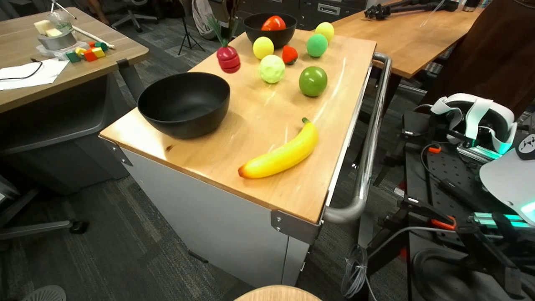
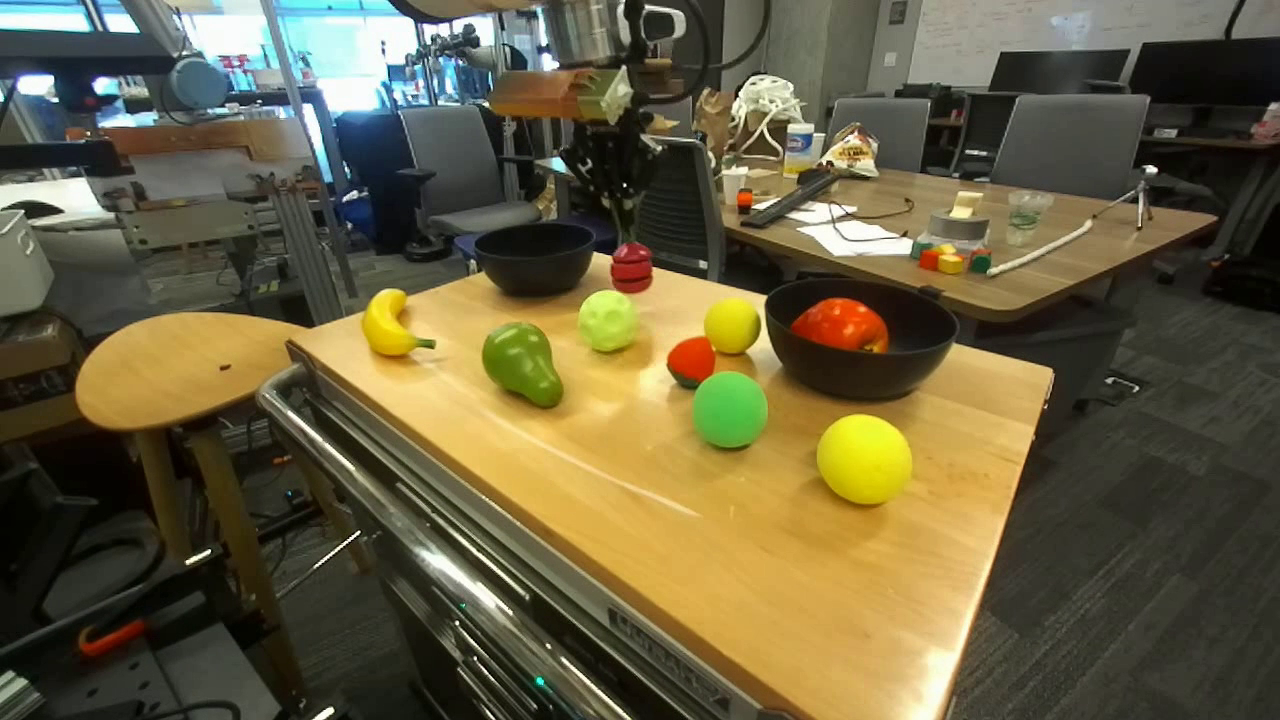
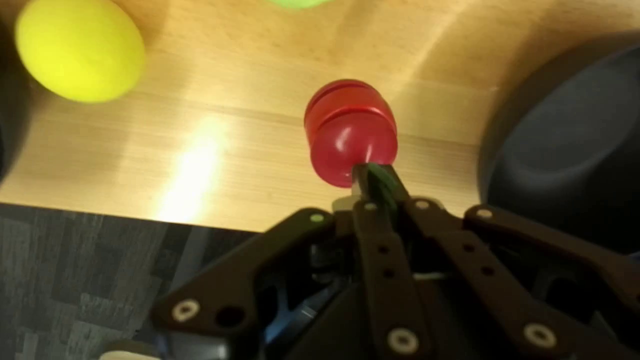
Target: Split the fruits between the two bowls
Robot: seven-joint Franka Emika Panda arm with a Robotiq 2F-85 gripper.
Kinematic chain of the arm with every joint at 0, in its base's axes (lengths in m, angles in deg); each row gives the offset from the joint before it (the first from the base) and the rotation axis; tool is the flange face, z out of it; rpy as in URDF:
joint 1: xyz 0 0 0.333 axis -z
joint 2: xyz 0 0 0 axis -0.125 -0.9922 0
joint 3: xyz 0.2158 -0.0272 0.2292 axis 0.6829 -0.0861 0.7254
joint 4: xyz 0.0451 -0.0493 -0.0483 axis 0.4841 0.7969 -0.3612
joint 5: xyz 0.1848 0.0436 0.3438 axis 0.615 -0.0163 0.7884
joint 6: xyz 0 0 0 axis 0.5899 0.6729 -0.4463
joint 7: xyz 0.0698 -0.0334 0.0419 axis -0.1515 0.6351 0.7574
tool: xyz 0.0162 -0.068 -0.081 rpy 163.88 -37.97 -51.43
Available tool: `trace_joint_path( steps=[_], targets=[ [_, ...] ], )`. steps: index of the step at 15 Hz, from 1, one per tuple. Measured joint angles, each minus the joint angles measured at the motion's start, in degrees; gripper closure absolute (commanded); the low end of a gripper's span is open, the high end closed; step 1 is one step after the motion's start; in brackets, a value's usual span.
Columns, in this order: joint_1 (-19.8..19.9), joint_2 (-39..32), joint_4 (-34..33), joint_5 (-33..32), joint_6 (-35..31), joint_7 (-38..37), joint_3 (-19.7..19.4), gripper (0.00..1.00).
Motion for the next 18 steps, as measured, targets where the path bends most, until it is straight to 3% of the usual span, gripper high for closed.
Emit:
trace_joint_path(
  steps=[5,10,11,12,13,18],
  targets=[
    [-3.72,-0.1,-1.72,2.49,-5.2,-1.53,4.09,0.99],
    [-5.08,-1.15,-2.22,3.75,-6.52,-1.87,5.4,0.99],
    [-5.1,-1.5,-2.23,3.76,-6.52,-1.92,5.42,0.71],
    [-5.09,-1.9,-2.25,3.76,-6.52,-2.15,5.36,0.7],
    [-5.09,-2.37,-2.28,3.76,-6.51,-2.42,5.19,0.64],
    [-4.05,-3.31,-2.28,4.01,-3.54,-1.98,4.79,0.24]
  ],
)
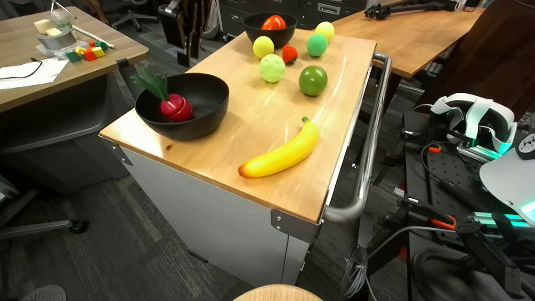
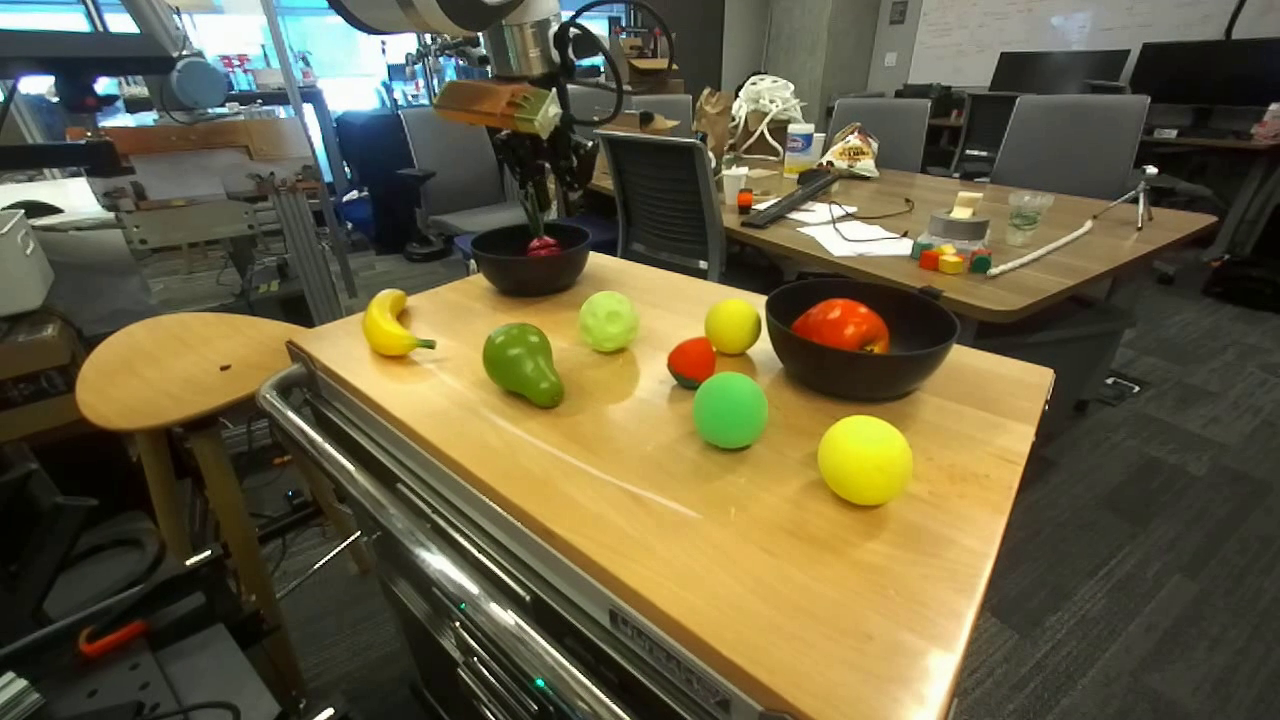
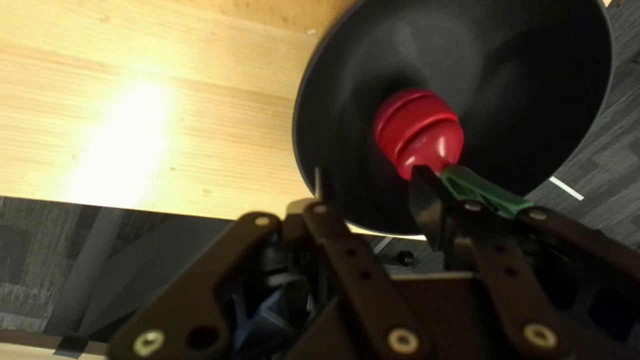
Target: Split the fruits between the two bowls
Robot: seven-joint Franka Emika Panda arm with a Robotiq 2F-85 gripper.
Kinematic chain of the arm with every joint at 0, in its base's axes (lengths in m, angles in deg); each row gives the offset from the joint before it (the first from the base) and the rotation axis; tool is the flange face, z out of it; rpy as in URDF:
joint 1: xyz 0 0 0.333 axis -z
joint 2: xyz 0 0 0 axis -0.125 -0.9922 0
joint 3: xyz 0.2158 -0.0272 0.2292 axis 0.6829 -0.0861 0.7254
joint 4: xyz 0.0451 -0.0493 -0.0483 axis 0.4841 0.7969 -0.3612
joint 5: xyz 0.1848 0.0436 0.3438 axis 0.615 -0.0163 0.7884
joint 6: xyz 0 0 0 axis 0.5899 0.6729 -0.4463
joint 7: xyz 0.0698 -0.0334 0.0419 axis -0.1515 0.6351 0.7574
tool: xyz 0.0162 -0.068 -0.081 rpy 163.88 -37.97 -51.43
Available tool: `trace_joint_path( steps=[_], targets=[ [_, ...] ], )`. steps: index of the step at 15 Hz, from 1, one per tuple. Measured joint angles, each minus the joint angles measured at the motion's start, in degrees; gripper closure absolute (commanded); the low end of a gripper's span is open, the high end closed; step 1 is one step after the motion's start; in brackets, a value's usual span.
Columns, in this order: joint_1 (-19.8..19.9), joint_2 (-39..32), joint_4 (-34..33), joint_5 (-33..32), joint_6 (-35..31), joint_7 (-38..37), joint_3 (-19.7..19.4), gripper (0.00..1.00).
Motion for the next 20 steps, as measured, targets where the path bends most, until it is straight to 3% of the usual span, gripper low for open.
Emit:
trace_joint_path(
  steps=[3,4,9,20],
  targets=[
    [0.87,3.74,0.72,0.73,6.23,3.51,0.13,0.03],
    [1.26,6.05,1.26,1.72,9.12,5.96,0.28,0.0],
    [3.36,18.81,2.75,3.96,32.25,16.43,-1.4,0.0],
    [2.41,20.97,4.92,5.13,33.53,18.38,-1.68,0.0]
  ],
)
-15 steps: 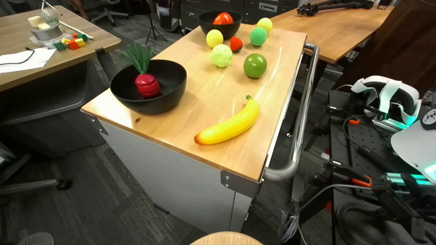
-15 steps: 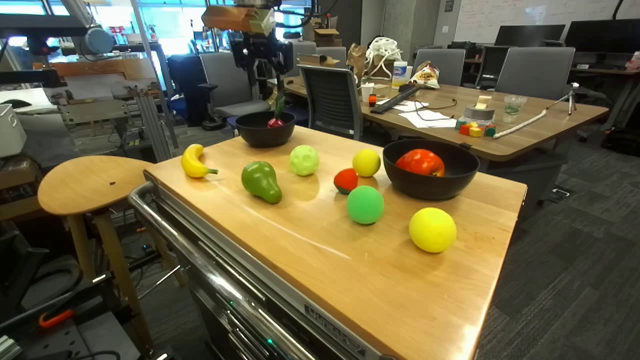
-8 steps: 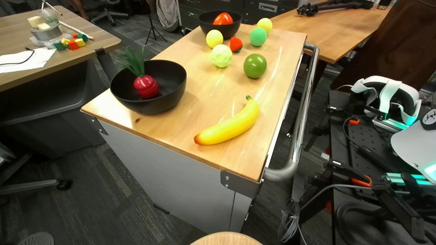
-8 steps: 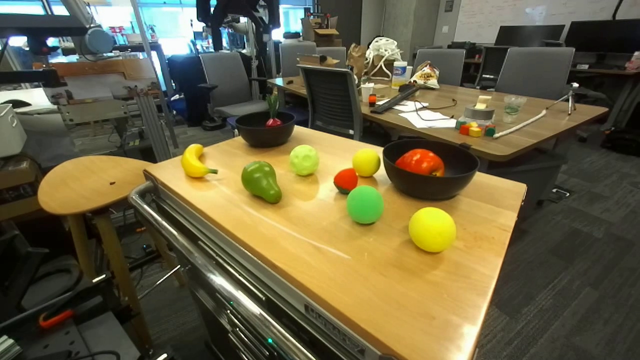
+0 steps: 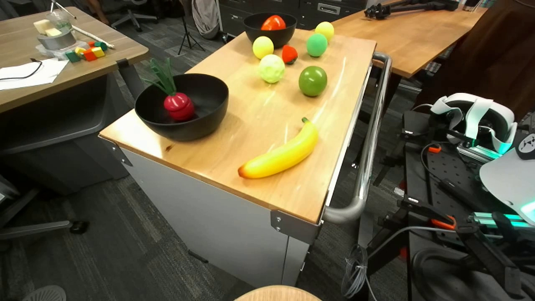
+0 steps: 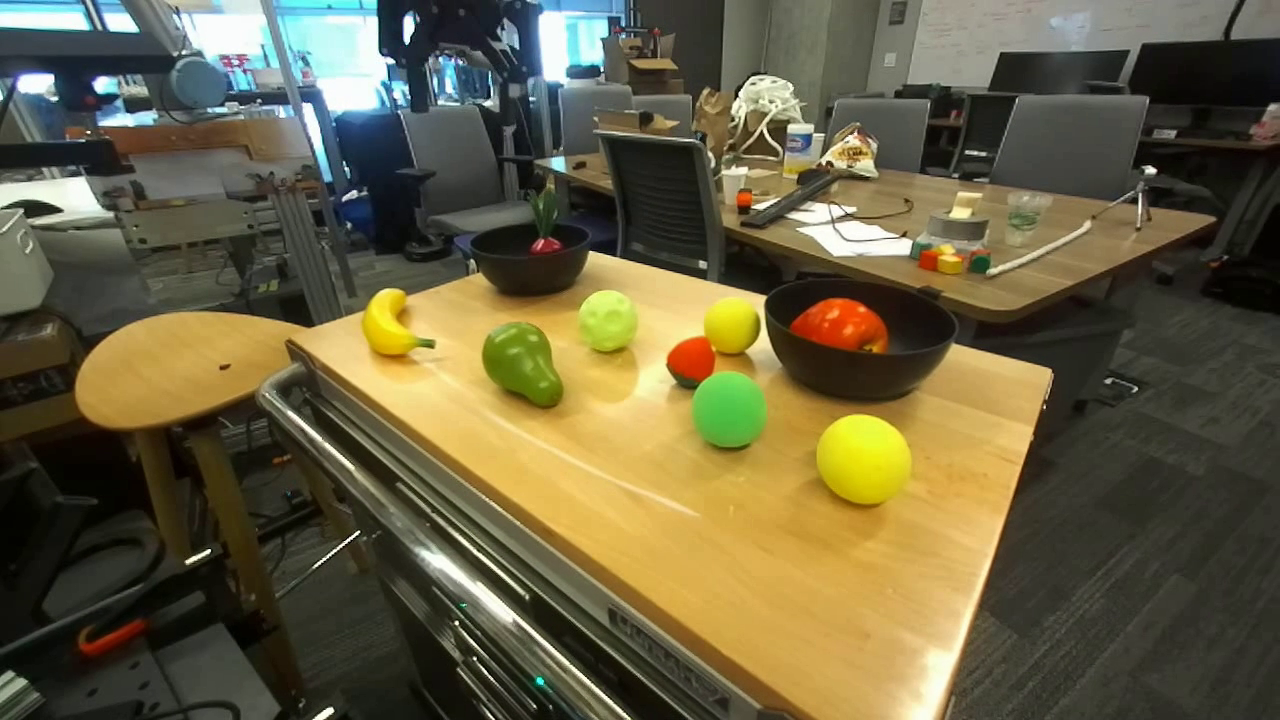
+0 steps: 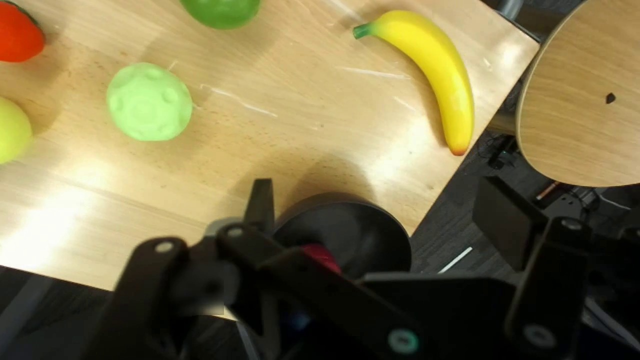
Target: Split the fruits between the two bowls
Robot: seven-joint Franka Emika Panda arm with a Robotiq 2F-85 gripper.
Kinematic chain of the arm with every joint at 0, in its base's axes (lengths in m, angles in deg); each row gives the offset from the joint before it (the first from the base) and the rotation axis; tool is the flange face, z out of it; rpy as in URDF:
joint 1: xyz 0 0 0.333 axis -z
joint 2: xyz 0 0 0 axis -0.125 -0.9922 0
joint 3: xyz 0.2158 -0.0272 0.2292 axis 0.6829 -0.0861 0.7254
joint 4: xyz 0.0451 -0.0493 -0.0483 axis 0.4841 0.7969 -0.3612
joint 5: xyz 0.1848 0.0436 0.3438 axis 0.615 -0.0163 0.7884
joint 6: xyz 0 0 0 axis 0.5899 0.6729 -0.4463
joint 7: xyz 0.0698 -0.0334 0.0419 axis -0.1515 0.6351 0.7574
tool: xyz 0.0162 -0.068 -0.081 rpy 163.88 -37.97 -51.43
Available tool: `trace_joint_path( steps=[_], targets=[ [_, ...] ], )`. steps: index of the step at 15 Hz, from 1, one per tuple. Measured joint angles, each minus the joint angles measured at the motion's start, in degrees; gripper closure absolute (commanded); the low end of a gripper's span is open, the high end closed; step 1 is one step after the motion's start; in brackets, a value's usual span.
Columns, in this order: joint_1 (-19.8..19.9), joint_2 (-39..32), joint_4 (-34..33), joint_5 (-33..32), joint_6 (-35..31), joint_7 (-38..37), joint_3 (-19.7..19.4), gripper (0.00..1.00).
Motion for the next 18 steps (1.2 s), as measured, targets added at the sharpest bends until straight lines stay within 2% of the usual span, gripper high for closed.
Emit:
trace_joint_path(
  steps=[5,8,18],
  targets=[
    [-7.34,0.06,1.2,-0.16,-0.8,1.43,6.0,0.0],
    [-10.75,-2.68,2.24,1.62,-0.69,2.4,8.58,0.0],
    [-10.11,-2.59,2.18,1.6,-0.74,2.38,8.07,0.0]
  ],
)
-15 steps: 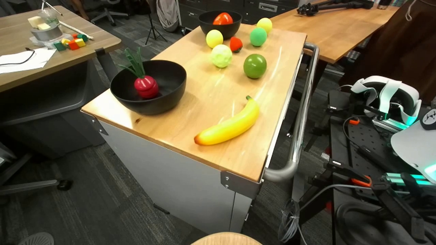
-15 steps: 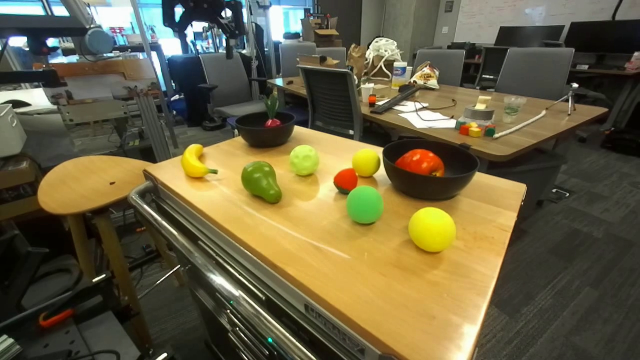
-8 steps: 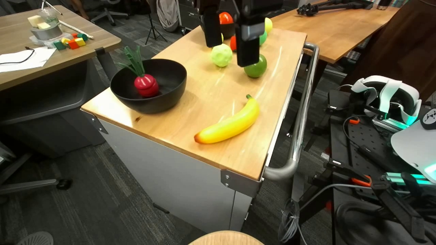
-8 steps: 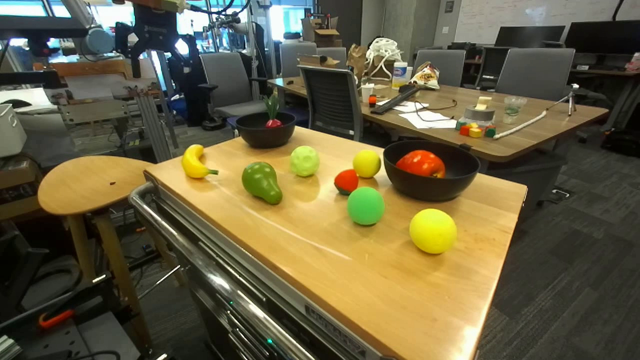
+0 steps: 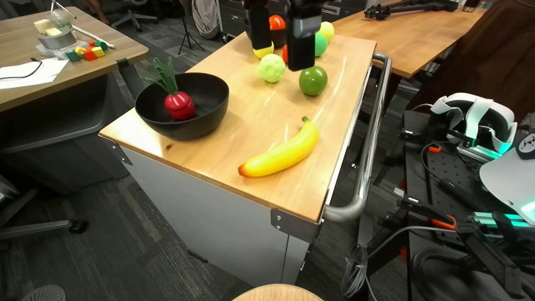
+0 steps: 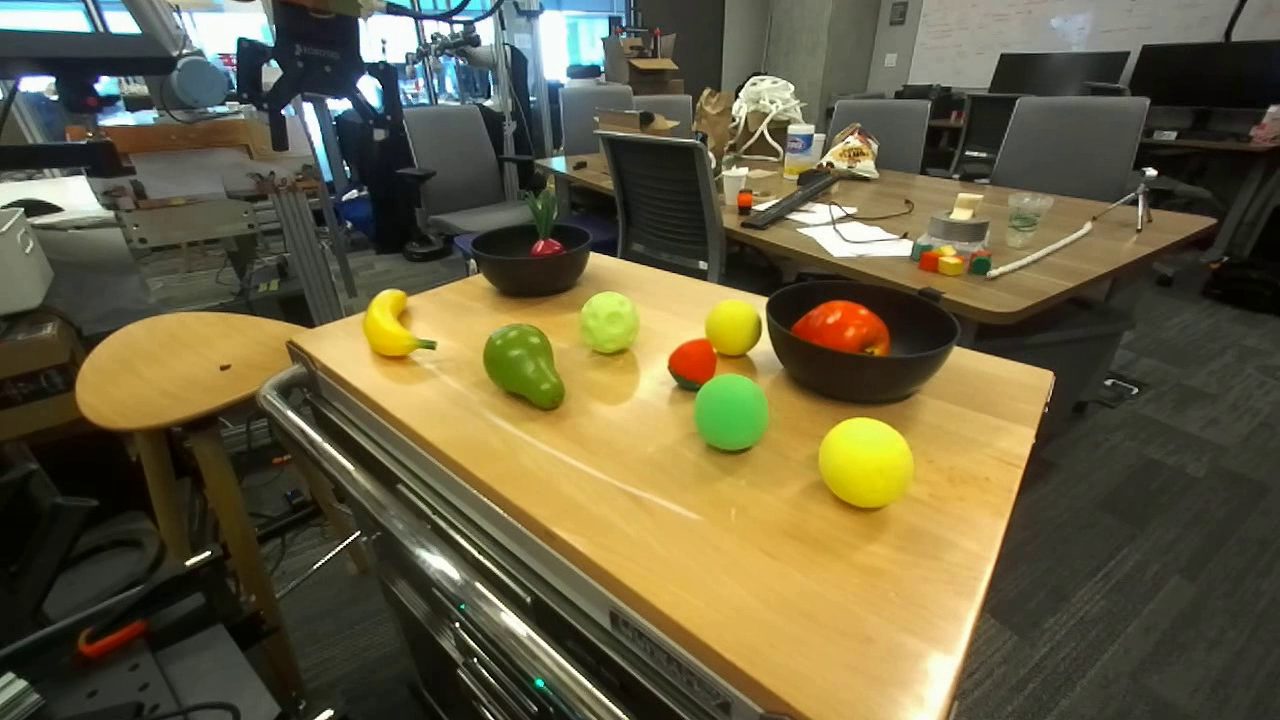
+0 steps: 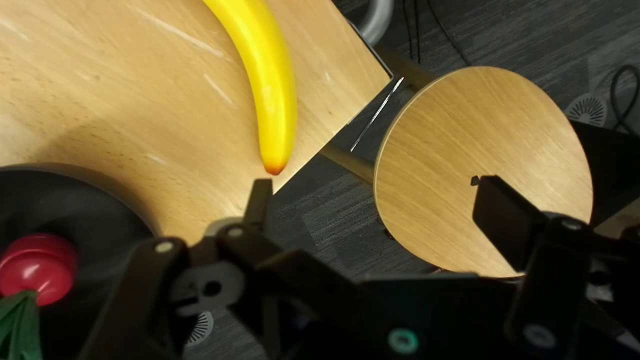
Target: Split the fruits between the two bowls
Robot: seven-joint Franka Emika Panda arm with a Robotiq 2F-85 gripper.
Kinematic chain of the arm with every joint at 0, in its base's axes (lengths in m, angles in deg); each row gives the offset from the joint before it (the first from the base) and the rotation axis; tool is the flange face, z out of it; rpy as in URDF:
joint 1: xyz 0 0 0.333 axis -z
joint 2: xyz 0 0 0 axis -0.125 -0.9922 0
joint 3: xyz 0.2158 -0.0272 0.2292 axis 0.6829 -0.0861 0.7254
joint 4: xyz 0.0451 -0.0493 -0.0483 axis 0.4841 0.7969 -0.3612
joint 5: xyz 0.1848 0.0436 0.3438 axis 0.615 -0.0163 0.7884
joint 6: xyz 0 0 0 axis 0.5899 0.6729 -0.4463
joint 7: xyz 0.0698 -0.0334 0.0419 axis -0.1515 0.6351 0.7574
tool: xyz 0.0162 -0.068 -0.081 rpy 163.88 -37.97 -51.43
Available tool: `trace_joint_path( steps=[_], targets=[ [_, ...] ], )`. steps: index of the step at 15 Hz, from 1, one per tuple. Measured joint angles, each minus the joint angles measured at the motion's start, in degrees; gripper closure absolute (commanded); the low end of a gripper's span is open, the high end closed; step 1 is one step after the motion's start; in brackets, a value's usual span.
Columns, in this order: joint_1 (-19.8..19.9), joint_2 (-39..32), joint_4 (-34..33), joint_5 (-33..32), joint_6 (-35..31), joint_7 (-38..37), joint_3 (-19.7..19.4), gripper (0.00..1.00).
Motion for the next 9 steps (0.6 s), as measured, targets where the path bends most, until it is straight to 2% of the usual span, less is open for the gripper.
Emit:
trace_joint_path(
  steps=[6,9],
  targets=[
    [0.02,-0.02,0.2,-1.38,-0.28,0.0,-0.03,0.0],
    [0.02,0.24,2.24,-5.27,-9.31,-0.02,-0.03,0.0]
  ],
)
